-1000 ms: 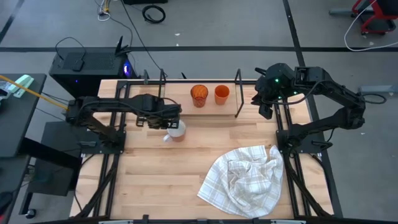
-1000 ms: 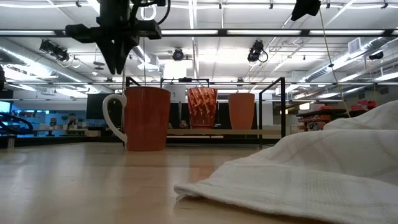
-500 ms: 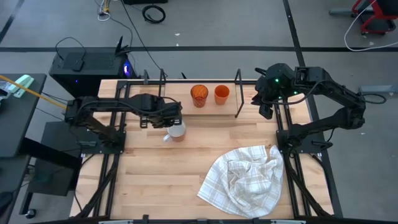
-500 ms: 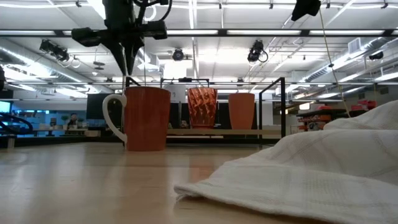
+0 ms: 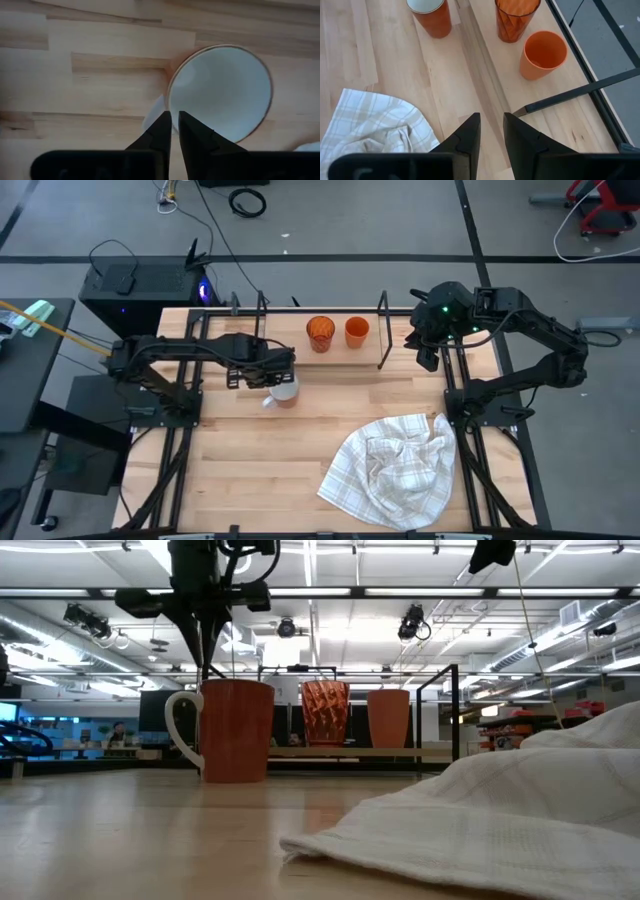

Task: Stack small to large cups/mugs on shelf
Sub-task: Put the orange mug on the shelf

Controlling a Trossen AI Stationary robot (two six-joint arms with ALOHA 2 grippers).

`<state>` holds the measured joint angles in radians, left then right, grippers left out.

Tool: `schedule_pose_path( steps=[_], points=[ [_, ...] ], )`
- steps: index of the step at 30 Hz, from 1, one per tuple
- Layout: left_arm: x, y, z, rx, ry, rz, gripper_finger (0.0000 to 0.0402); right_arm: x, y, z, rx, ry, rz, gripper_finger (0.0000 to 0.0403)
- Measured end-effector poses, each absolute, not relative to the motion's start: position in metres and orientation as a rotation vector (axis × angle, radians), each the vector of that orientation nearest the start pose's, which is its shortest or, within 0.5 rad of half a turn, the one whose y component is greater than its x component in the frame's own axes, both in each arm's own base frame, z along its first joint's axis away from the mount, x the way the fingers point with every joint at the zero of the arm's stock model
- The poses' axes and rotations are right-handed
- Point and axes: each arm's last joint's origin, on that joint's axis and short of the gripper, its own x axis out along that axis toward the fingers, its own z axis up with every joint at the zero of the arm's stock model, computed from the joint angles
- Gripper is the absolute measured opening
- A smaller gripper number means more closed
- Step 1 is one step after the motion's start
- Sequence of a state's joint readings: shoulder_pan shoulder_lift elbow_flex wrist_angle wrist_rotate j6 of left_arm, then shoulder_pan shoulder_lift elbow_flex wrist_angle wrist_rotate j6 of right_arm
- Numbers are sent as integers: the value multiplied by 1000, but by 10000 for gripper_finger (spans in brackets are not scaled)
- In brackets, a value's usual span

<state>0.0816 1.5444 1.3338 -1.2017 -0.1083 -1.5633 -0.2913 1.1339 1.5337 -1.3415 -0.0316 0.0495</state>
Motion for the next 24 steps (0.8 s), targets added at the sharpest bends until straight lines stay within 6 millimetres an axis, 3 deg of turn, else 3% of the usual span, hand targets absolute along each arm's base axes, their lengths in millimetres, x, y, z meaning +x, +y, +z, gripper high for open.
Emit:
schedule_pose_path(
  steps=[24],
  points=[
    [291,28,263,-1205,1042,1198,38,160,-47,415,198,932,-263,91]
  ],
)
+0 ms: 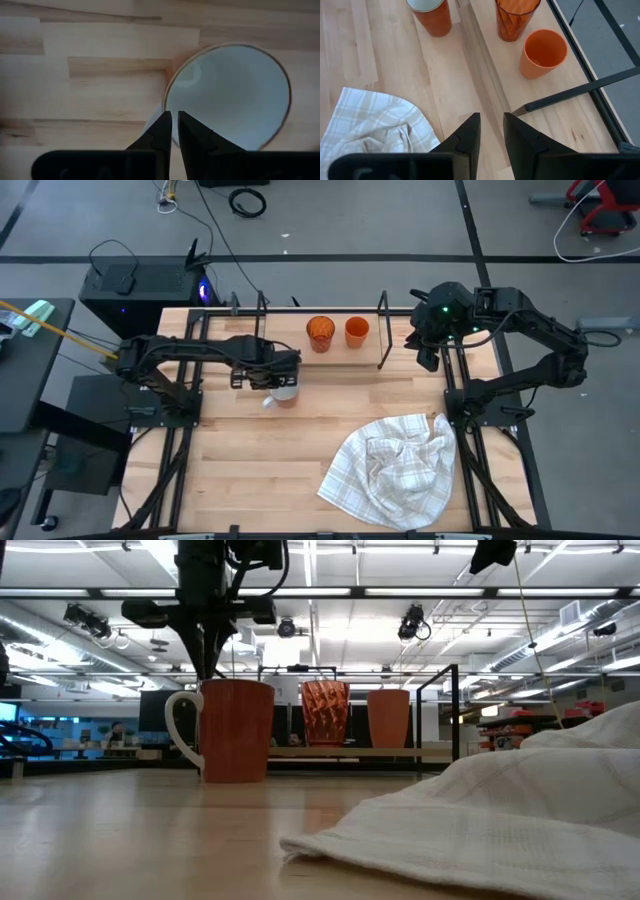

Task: Stack small to large cups/mugs on shelf
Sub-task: Put the orange mug on the shelf

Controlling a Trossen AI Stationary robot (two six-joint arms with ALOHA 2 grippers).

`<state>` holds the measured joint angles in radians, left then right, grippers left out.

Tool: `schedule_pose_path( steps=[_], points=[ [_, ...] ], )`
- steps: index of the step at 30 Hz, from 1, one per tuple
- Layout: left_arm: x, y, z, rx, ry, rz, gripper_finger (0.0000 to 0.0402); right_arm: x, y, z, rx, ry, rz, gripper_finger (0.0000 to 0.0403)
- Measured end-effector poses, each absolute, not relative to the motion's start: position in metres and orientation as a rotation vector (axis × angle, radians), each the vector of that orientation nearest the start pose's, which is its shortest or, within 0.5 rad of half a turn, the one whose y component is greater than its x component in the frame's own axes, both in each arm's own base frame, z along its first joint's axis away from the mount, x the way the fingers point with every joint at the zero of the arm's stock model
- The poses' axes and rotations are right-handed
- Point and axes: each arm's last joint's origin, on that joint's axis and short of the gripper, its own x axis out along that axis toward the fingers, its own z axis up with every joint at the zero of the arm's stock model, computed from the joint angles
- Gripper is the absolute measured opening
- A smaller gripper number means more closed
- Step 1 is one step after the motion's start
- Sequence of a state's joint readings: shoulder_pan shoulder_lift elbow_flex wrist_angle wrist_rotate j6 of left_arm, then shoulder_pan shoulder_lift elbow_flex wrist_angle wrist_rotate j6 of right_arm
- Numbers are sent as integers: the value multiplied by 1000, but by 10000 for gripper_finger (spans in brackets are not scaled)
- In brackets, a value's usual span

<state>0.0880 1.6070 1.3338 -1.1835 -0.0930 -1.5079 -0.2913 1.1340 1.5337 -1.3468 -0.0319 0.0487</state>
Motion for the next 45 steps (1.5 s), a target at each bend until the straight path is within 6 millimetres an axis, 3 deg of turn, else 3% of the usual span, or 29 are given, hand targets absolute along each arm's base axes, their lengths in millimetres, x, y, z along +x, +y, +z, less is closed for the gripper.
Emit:
schedule_pose_path(
  steps=[8,15,20,28,35,45],
  points=[
    [287,29,272,-1013,1101,1028,23,160,-47,415,182,934,-255,91],
    [299,14,277,-733,1189,565,13,160,-47,415,174,935,-251,91],
    [307,8,280,-697,1186,307,26,160,-47,415,174,935,-251,91],
    [306,19,277,-671,1187,362,67,160,-47,415,174,934,-251,91],
    [315,17,255,-616,1300,354,99,160,-47,415,177,934,-253,91],
    [317,26,250,-608,1303,395,115,160,-47,415,177,934,-253,91]
  ],
)
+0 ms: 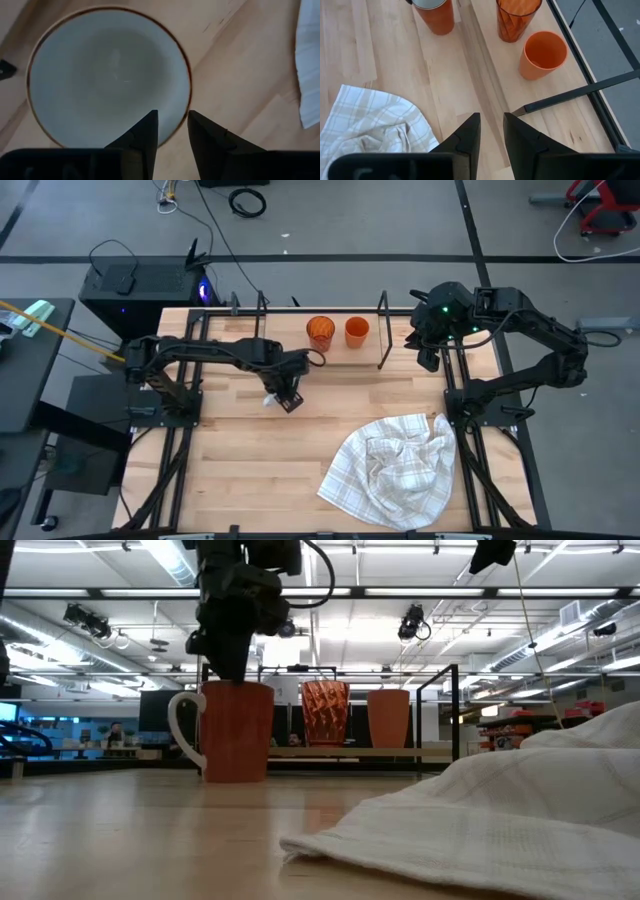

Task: Stack small to large cups/mugs on shelf
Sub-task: Put the orange mug on the shelf

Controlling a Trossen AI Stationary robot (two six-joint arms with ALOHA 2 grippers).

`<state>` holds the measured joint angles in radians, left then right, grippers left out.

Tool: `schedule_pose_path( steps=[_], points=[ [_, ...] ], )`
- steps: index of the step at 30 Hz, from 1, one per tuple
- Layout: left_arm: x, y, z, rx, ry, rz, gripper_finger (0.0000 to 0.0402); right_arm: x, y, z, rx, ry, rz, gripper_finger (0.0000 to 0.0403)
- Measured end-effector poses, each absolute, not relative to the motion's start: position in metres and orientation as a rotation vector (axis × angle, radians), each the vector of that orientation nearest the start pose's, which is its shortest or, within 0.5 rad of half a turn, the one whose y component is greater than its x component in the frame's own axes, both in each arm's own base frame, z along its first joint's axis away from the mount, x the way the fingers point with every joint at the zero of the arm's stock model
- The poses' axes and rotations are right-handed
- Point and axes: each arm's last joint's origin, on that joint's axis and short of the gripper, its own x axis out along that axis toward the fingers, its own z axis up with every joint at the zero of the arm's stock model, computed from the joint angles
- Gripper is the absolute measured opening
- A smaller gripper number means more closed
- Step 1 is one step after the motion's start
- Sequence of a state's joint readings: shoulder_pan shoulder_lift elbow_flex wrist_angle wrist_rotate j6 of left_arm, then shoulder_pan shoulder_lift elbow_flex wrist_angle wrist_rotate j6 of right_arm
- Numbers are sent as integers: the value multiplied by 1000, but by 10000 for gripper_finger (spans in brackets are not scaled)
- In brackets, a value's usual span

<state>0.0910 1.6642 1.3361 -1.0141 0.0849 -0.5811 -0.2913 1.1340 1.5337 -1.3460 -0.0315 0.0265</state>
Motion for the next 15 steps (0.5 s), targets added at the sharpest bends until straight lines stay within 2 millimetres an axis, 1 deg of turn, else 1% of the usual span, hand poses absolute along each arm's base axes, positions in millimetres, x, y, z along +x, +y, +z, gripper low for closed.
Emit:
schedule_pose_path(
  steps=[3,11,15],
  points=[
    [320,26,247,-581,1306,376,113,161,-47,415,177,934,-252,91],
    [328,26,230,-583,1356,380,112,161,-47,415,177,933,-252,91],
    [331,27,230,-598,1321,379,115,160,-47,415,177,933,-252,91]
  ],
)
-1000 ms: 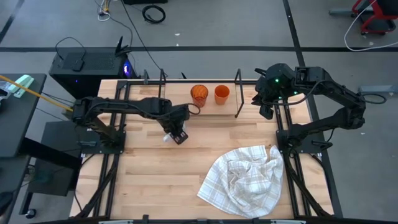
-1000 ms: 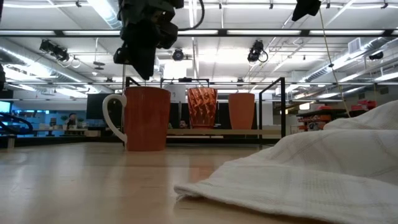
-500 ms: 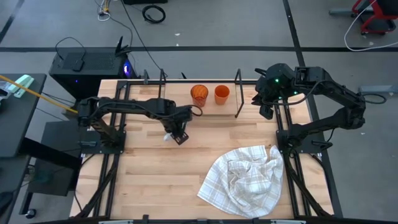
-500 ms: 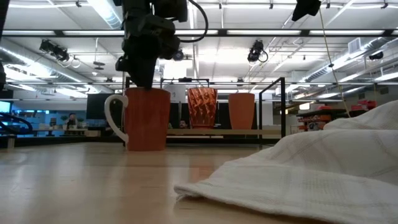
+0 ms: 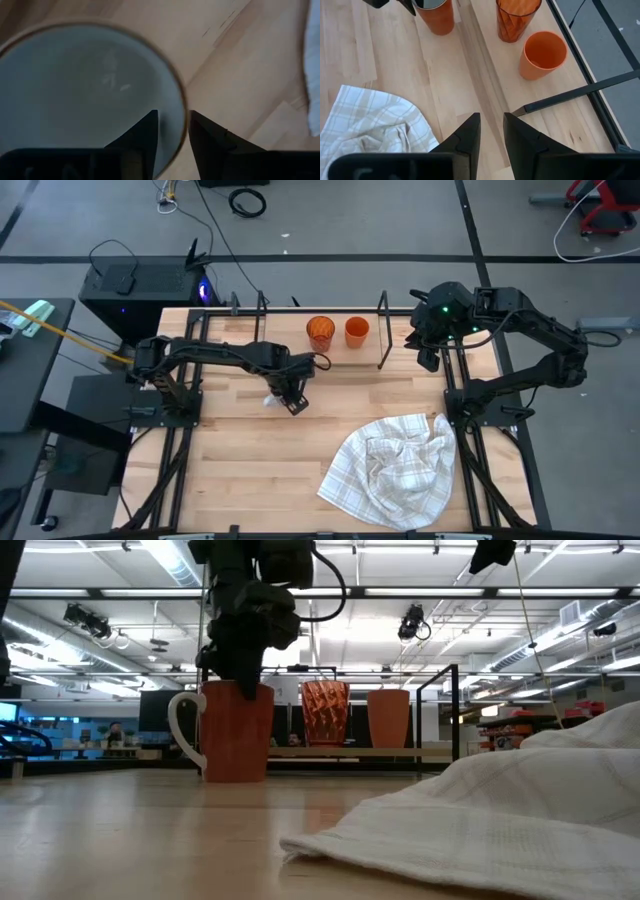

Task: Stack small to large cups/mugs on shelf
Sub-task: Put the orange mug on the shelf

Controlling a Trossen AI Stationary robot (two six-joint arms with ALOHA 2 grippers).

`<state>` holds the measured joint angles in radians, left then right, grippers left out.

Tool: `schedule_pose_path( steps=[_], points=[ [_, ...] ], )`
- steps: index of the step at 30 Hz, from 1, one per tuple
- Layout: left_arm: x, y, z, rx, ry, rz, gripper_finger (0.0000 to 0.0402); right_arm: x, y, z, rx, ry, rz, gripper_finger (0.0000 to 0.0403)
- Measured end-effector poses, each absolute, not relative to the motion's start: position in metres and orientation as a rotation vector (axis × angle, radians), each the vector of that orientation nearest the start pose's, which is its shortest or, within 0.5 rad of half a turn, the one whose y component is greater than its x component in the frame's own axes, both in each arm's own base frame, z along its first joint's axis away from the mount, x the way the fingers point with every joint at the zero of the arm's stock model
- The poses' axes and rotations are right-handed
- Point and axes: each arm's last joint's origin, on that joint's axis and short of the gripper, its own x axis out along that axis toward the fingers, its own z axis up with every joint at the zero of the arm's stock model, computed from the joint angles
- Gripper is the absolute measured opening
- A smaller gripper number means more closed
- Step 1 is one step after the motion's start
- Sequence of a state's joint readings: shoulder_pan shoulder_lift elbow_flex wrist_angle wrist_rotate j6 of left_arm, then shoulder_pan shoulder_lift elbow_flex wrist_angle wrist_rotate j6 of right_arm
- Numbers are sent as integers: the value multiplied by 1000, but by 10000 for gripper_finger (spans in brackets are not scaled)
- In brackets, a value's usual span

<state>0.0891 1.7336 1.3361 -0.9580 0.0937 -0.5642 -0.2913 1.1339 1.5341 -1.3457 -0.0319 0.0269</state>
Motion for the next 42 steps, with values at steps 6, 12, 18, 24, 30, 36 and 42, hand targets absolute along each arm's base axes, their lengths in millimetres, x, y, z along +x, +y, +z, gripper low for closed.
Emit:
schedule_pose_path(
  steps=[6,12,18,24,30,36,42],
  points=[
    [333,27,231,-604,1304,378,111,161,-47,415,184,932,-256,91],
    [335,28,231,-626,1277,388,98,160,-47,415,184,932,-256,91],
    [335,30,232,-648,1264,417,50,160,-47,415,198,930,-263,91],
    [334,33,235,-671,1252,445,35,160,-47,415,202,930,-265,91],
    [336,38,267,-700,1260,534,22,161,-47,415,202,930,-265,91],
    [337,47,338,-733,1156,590,22,160,-47,415,202,929,-265,91],
    [329,74,381,-776,1084,757,22,160,-47,415,201,929,-265,91]
  ],
)
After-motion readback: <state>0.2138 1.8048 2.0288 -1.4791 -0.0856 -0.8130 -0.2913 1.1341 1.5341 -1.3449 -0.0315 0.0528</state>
